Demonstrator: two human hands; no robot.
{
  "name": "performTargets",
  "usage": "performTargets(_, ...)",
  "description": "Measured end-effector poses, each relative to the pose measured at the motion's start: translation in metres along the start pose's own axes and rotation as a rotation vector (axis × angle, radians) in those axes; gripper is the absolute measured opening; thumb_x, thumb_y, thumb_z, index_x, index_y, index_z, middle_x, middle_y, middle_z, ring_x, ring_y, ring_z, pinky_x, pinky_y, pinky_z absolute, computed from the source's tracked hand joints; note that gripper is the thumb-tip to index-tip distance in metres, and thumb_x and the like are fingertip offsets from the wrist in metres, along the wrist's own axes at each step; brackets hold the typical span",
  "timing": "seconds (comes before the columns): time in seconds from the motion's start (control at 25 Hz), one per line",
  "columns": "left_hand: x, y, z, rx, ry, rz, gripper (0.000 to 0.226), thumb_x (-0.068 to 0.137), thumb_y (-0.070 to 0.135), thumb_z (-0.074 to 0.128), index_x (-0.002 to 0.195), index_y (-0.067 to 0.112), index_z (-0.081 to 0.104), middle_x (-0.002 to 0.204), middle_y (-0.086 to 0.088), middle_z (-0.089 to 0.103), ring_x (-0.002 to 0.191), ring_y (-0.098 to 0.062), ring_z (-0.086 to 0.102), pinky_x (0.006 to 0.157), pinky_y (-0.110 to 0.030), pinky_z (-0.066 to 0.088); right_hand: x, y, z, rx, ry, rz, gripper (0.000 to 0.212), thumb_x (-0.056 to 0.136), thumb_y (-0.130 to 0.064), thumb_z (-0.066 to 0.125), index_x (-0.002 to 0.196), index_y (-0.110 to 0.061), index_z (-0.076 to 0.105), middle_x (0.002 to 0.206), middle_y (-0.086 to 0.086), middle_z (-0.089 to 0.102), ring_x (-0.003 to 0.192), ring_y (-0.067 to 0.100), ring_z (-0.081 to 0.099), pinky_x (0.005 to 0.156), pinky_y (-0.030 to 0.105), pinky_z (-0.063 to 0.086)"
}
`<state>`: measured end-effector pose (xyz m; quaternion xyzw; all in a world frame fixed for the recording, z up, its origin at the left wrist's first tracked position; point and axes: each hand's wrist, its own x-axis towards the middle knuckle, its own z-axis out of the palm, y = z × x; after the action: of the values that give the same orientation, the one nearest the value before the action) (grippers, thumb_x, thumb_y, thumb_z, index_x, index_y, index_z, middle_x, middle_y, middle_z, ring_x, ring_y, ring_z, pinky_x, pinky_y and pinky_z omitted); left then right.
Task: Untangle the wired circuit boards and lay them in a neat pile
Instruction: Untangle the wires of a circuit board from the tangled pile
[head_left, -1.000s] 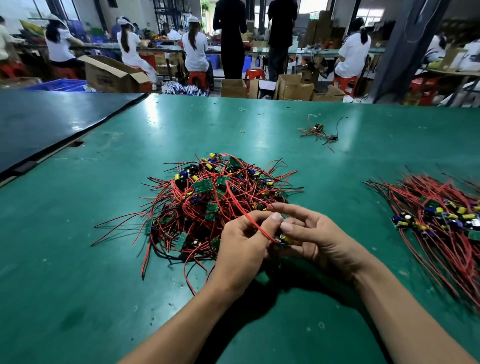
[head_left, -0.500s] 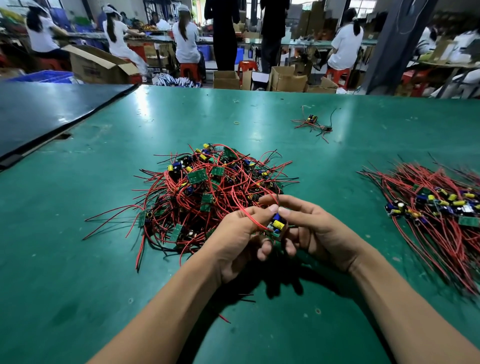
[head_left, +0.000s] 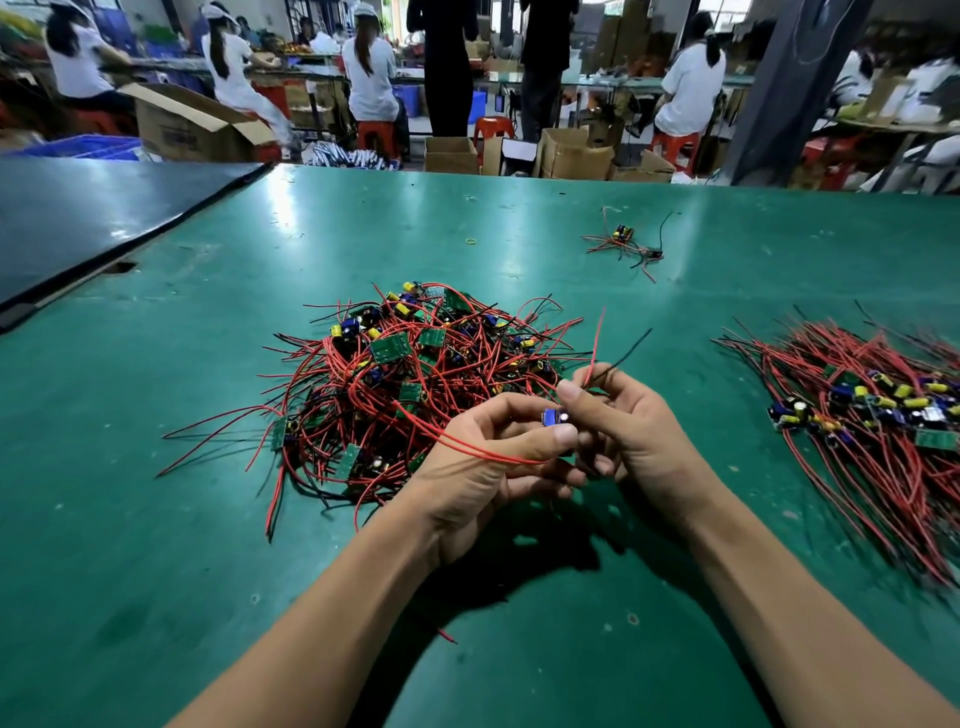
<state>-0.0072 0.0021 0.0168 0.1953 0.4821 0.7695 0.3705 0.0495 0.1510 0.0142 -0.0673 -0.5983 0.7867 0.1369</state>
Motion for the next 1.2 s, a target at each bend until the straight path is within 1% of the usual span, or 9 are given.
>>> performTargets(0.12,0.001,-0.001,-0.001,0.127,0.057,0.060,0.024,0.075,-0.001,0.075,0.094,0.009,0.064,0.084,-0.005,0.071,0.070,-0.022,0.069,0.058,-0.027,0.057,0.001,0.000,-0.003,-0.059,0.079,-0.037,0.023,0.068,-0.037,0.089,0.070,-0.028,0.067,0.063,-0.001,0.058,0.041,0.009,0.041,0.038,0.017,0.035)
performTargets(0.24,0.003,-0.003,-0.004,0.219,0.067,0.057,0.022,0.079,-0.008,0.071,0.092,0.009,0.063,0.088,-0.008,0.069,0.081,-0.030,0.070,0.068,-0.032,0.059,0.002,-0.001,-0.006,-0.116,0.081,-0.026,0.025,0.066,-0.040,0.087,0.067,-0.024,0.068,0.065,0.005,0.063,0.039,0.010,0.042,0.037,0.019,0.035)
performTargets(0.44,0.002,-0.008,-0.002,0.311,0.068,0.070,0.009,0.088,0.002,0.066,0.090,0.010,0.063,0.077,-0.005,0.064,0.067,-0.021,0.062,0.057,-0.026,0.051,0.004,0.001,-0.011,-0.155,0.020,0.082,0.031,0.065,-0.046,0.091,0.065,-0.025,0.067,0.064,0.003,0.061,0.042,0.009,0.042,0.037,0.018,0.033)
performTargets(0.6,0.002,-0.016,0.001,0.338,0.141,0.101,0.005,0.092,0.014,0.065,0.093,0.012,0.070,0.076,-0.004,0.068,0.062,-0.026,0.065,0.066,-0.035,0.049,0.003,0.003,-0.011,-0.160,0.059,0.079,0.035,0.066,-0.052,0.087,0.061,-0.026,0.064,0.058,-0.001,0.054,0.041,0.009,0.036,0.036,0.019,0.029)
performTargets(0.76,0.001,-0.024,0.003,0.734,0.254,0.277,0.006,0.083,0.016,0.073,0.089,0.017,0.071,0.078,-0.004,0.074,0.070,-0.027,0.068,0.074,-0.041,0.057,0.002,0.006,-0.010,-0.575,0.144,-0.134,0.046,0.078,-0.048,0.081,0.061,-0.017,0.052,0.053,-0.002,0.050,0.047,0.010,0.039,0.045,0.021,0.033)
performTargets(0.84,0.001,-0.024,0.002,0.760,0.241,0.293,0.008,0.083,0.016,0.074,0.090,0.017,0.071,0.079,-0.002,0.074,0.074,-0.023,0.070,0.075,-0.042,0.056,0.002,0.006,-0.009,-0.685,0.192,-0.216,0.042,0.080,-0.043,0.081,0.065,-0.013,0.056,0.056,-0.001,0.054,0.055,0.009,0.043,0.052,0.022,0.037)
performTargets(1.0,0.001,-0.021,0.000,0.591,0.170,0.235,0.008,0.090,0.010,0.066,0.086,0.007,0.072,0.078,-0.014,0.073,0.064,-0.021,0.065,0.063,-0.041,0.054,0.000,0.004,-0.007,-0.442,0.061,-0.081,0.024,0.083,-0.033,0.080,0.083,-0.011,0.070,0.067,-0.003,0.064,0.057,0.005,0.052,0.054,0.017,0.042)
performTargets(1.08,0.001,-0.021,0.001,0.451,0.152,0.176,0.013,0.092,0.006,0.061,0.086,0.000,0.070,0.075,-0.014,0.072,0.054,-0.021,0.063,0.051,-0.030,0.052,-0.003,0.006,-0.007,-0.233,-0.037,0.104,0.027,0.086,-0.035,0.077,0.099,-0.011,0.074,0.073,0.002,0.065,0.058,0.010,0.054,0.054,0.024,0.045)
performTargets(1.2,0.002,-0.022,0.001,0.366,0.120,0.153,0.016,0.093,0.003,0.057,0.089,-0.007,0.068,0.072,-0.011,0.070,0.047,-0.022,0.060,0.044,-0.026,0.049,-0.007,0.010,-0.010,-0.203,-0.154,0.224,0.037,0.089,-0.042,0.074,0.107,-0.009,0.073,0.074,0.014,0.066,0.056,0.023,0.059,0.056,0.030,0.048)
